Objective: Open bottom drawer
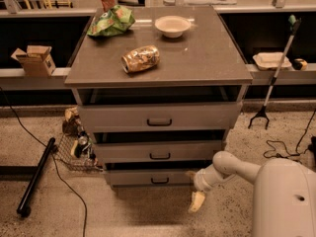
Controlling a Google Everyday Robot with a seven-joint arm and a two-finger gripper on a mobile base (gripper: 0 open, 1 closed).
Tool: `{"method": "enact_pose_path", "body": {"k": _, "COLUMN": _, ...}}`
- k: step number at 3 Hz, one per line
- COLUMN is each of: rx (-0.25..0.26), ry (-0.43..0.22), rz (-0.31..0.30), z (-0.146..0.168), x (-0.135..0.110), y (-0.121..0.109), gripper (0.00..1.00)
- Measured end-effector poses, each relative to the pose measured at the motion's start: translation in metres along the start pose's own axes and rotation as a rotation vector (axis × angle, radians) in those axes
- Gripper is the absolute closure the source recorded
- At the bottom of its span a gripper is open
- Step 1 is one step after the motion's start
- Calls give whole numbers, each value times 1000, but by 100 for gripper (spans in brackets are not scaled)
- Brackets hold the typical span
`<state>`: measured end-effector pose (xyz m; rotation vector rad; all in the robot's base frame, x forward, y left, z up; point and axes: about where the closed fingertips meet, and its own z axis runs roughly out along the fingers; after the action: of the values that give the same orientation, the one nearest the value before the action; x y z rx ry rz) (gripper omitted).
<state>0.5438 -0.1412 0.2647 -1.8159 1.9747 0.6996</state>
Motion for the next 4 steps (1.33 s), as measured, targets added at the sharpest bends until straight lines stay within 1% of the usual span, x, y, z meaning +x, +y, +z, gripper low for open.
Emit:
{"method": "enact_pose_path", "body": {"k": 1, "rx": -2, "ry": 0, "rz": -1, "z": 0, "x": -1, "y": 1, "gripper": 0}}
{"method": "enact_pose_path", "body": {"k": 2, "rx": 52, "ry": -2, "rz": -42, "z": 4, "x": -3, "y": -8, "gripper": 0}}
{"method": "enact_pose_path", "body": {"k": 3, "rx": 146, "ry": -4, "rz": -133, "z": 6, "x": -4, "y": -21, "gripper": 0}}
{"method": "enact_pose_path", "body": {"k": 4, "rx": 204, "ry": 20, "rz": -203, "z": 17, "x": -2, "y": -37, "gripper": 0}}
